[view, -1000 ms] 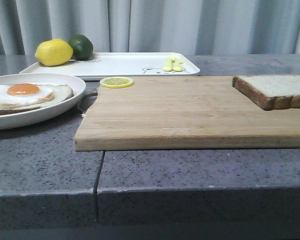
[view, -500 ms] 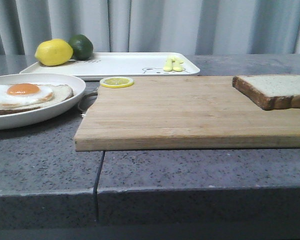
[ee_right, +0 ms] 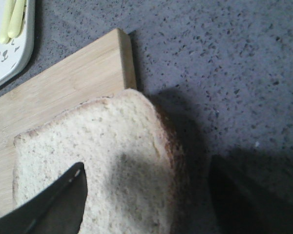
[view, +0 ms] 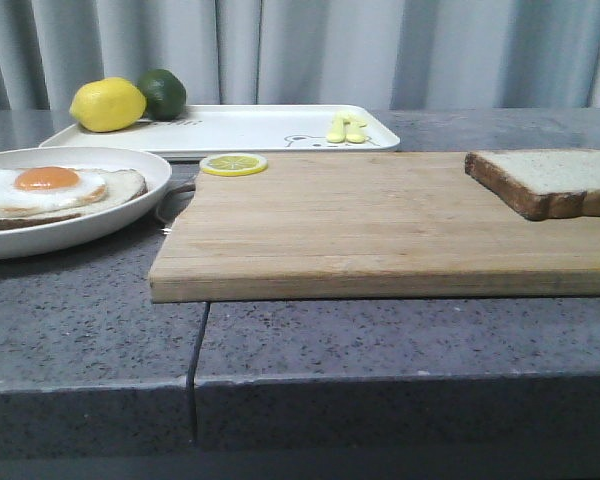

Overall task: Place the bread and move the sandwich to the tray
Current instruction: 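Close the right gripper on the bread slice's crust edge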

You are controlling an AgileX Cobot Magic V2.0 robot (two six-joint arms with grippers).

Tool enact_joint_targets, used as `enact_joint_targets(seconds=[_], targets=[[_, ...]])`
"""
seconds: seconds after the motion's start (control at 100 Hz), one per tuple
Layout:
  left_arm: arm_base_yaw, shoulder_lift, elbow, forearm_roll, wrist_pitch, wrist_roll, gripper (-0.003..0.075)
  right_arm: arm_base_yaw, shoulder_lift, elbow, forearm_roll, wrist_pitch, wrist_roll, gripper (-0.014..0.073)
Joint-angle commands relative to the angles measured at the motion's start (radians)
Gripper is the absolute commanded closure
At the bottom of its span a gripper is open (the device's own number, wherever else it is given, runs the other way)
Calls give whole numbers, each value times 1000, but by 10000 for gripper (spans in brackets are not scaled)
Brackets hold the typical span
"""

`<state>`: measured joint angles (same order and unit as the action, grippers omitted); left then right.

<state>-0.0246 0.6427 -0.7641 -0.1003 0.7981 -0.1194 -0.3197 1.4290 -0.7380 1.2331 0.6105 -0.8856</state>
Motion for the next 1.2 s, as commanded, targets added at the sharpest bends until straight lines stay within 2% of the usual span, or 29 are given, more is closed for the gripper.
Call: enact_joint_targets(seconds=[0.0,0.76,0.9,1.19], targets=[[2,7,-36,-12,-66,-4,207,-7,-13,-32,51,25,-28,62],[2,7,-36,-12,-66,-4,207,-7,62,-31,82,106,-51,67],[2,7,-36,-12,-66,-4,207,-7,68,-17,82,104,-51,180],[2,7,-36,-12,-66,-4,207,-7,77,27,82,62,-51,522]])
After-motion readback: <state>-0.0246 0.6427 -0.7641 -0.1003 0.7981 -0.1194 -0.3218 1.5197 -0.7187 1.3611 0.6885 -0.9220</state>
